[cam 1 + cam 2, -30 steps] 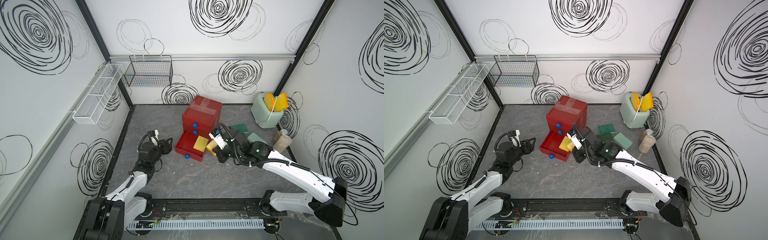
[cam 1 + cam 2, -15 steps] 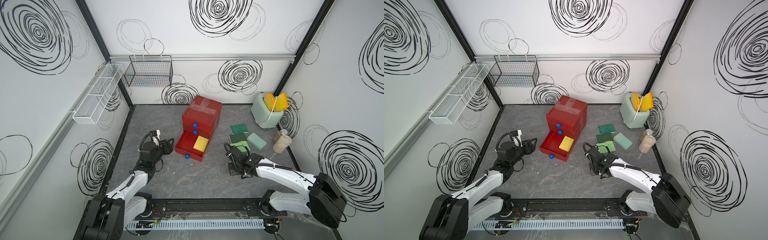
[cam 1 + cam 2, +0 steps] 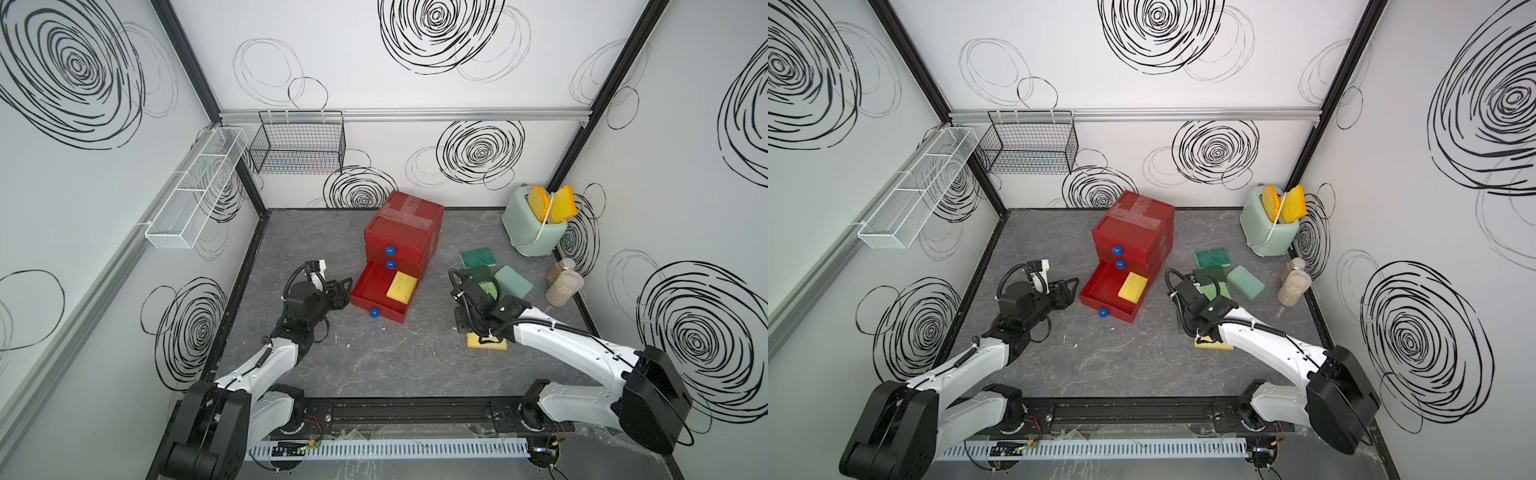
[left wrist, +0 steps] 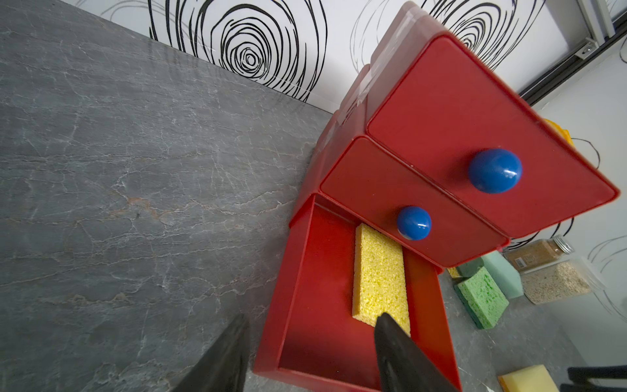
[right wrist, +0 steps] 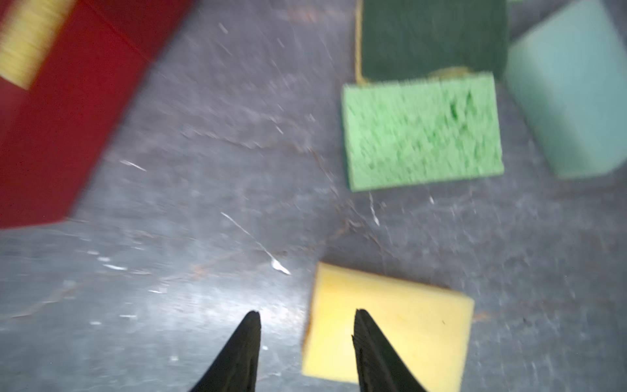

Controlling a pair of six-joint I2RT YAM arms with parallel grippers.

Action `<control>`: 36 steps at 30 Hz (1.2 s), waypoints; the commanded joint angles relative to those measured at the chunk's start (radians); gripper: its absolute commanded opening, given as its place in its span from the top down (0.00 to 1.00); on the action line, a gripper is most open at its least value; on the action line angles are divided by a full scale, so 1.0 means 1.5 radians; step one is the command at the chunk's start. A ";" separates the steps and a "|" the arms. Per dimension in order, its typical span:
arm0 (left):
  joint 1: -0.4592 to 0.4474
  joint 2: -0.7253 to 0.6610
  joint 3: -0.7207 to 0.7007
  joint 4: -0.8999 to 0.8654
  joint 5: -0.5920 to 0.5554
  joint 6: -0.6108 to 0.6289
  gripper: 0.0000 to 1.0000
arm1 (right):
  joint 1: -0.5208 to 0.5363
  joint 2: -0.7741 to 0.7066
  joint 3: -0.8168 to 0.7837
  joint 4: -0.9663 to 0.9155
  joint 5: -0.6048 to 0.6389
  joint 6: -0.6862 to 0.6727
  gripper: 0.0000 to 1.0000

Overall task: Take the sponge out of the drawer
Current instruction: Place the sponge at the center of the board, then pick up the sponge from the drawer.

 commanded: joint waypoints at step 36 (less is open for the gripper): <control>0.019 -0.011 0.015 0.018 0.000 0.006 0.37 | 0.050 0.576 0.511 -0.048 -0.074 -0.525 0.46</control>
